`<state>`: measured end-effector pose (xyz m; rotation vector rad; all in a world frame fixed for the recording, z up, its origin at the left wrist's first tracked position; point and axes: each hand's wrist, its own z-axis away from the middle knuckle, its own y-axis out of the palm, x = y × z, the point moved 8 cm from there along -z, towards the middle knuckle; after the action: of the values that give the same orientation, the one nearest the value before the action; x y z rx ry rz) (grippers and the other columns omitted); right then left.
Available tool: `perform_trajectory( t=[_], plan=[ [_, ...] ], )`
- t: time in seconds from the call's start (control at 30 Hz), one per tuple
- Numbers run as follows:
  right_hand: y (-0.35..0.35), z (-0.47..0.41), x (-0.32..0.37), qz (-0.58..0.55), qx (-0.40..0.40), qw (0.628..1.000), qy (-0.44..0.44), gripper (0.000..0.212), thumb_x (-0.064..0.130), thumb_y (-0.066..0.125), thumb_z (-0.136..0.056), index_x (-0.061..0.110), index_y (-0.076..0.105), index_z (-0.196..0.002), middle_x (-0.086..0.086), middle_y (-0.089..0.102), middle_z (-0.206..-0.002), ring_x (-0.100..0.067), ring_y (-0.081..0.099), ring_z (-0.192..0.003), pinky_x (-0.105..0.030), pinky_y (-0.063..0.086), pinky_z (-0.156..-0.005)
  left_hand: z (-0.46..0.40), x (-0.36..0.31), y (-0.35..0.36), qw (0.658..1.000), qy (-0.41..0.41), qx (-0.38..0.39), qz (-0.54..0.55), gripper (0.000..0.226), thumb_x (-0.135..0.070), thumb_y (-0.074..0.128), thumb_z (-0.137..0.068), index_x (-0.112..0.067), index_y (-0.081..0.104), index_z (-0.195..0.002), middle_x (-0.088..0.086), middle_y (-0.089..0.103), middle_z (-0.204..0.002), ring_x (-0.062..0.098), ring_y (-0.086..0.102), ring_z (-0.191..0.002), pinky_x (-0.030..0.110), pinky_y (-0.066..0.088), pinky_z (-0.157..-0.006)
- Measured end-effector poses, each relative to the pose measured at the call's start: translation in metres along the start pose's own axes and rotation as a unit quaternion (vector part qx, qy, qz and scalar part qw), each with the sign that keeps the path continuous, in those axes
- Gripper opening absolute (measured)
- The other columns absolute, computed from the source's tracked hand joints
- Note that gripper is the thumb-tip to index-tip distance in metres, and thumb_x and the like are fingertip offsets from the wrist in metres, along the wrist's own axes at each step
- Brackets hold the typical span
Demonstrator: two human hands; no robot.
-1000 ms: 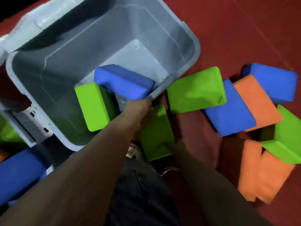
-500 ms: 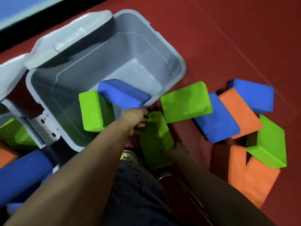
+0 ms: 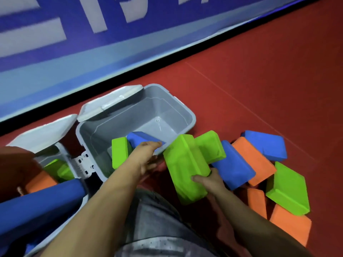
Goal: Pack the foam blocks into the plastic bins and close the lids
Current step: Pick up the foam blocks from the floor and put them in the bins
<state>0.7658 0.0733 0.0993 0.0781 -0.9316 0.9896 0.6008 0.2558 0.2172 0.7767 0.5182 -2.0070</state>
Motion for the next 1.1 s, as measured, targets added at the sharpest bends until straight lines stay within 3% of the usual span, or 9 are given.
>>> perform_trajectory(
  t=[0.07,0.2,0.33,0.43,0.6,0.7,0.8,0.93,1.1],
  plan=[
    [-0.003,0.009,0.006,-0.007,-0.009,1.0,-0.011,0.084,0.041,0.086,-0.034,0.013,0.06,-0.109,-0.001,0.068,-0.101,-0.02,0.065,-0.089,-0.031,0.052,-0.08,0.016,-0.008,-0.008,1.0,0.026,-0.008,0.007,0.011,-0.028,0.061,-0.091,-0.021,0.053,-0.092,0.002,0.052,-0.102,0.022,0.052,-0.1,0.033,0.042,-0.078],
    [-0.013,0.035,0.036,-0.073,-0.022,0.996,-0.045,0.077,0.028,0.089,-0.041,0.014,0.059,-0.11,-0.003,0.069,-0.105,-0.02,0.066,-0.091,-0.036,0.053,-0.085,0.047,-0.026,-0.013,0.996,0.08,-0.003,0.037,0.053,-0.029,0.068,-0.085,-0.015,0.046,-0.132,0.01,0.052,-0.128,0.022,0.052,-0.104,0.032,0.041,-0.073],
    [-0.023,0.063,0.082,-0.197,-0.01,0.979,-0.052,0.069,0.026,0.087,-0.057,0.008,0.053,-0.114,-0.01,0.068,-0.106,-0.024,0.066,-0.09,-0.042,0.056,-0.08,0.066,-0.029,-0.016,0.994,0.102,-0.003,0.038,0.058,-0.032,0.07,-0.083,-0.024,0.043,-0.134,0.007,0.05,-0.133,0.024,0.049,-0.113,0.044,0.044,-0.088],
    [-0.019,0.072,0.124,-0.27,0.058,0.96,-0.043,0.046,0.03,0.076,-0.076,0.014,0.055,-0.114,-0.005,0.068,-0.103,-0.017,0.064,-0.081,-0.029,0.048,-0.061,0.07,-0.035,-0.016,0.992,0.128,0.001,0.018,0.063,-0.034,0.07,-0.083,-0.031,0.038,-0.138,0.004,0.047,-0.134,0.022,0.045,-0.116,0.048,0.042,-0.098],
    [0.002,0.061,0.177,-0.411,0.216,0.886,-0.003,0.021,0.04,0.065,-0.083,0.029,0.064,-0.101,0.001,0.072,-0.1,-0.019,0.065,-0.094,-0.04,0.048,-0.084,0.056,-0.049,-0.014,0.989,0.145,0.009,0.029,0.065,-0.034,0.072,-0.081,-0.036,0.04,-0.137,0.002,0.058,-0.123,0.023,0.046,-0.119,0.042,0.042,-0.09],
    [0.014,0.048,0.188,-0.437,0.266,0.859,0.033,0.03,0.042,0.064,-0.084,0.026,0.063,-0.109,-0.004,0.069,-0.112,-0.024,0.063,-0.101,-0.044,0.048,-0.085,0.046,-0.051,-0.004,0.99,0.125,0.032,0.064,0.077,-0.046,0.082,-0.058,-0.044,0.048,-0.127,0.002,0.06,-0.123,0.024,0.053,-0.107,0.035,0.042,-0.077],
    [0.025,0.024,0.183,-0.444,0.277,0.849,0.079,0.047,0.045,0.066,-0.081,0.02,0.06,-0.12,-0.007,0.067,-0.118,-0.026,0.061,-0.108,-0.044,0.049,-0.082,0.028,-0.058,0.003,0.986,0.129,0.021,0.106,0.059,-0.037,0.073,-0.078,-0.041,0.046,-0.13,0.004,0.059,-0.122,0.021,0.058,-0.103,0.039,0.046,-0.084],
    [0.042,-0.004,0.18,-0.39,0.305,0.864,0.093,0.052,0.052,0.065,-0.08,0.026,0.059,-0.124,-0.002,0.067,-0.119,-0.021,0.062,-0.107,-0.042,0.049,-0.084,0.003,-0.072,0.012,0.985,0.142,-0.009,0.097,0.066,-0.042,0.072,-0.07,-0.039,0.046,-0.13,-0.006,0.061,-0.125,0.021,0.06,-0.107,0.047,0.05,-0.086],
    [0.051,-0.057,0.173,-0.224,0.255,0.941,0.006,0.055,0.066,0.052,-0.082,0.031,0.056,-0.123,0.01,0.062,-0.12,-0.017,0.058,-0.112,-0.035,0.05,-0.083,-0.054,-0.096,-0.001,0.978,0.16,-0.097,0.089,0.048,-0.021,0.068,-0.085,-0.026,0.05,-0.129,0.008,0.058,-0.129,0.026,0.058,-0.102,0.04,0.054,-0.069]
  ],
)
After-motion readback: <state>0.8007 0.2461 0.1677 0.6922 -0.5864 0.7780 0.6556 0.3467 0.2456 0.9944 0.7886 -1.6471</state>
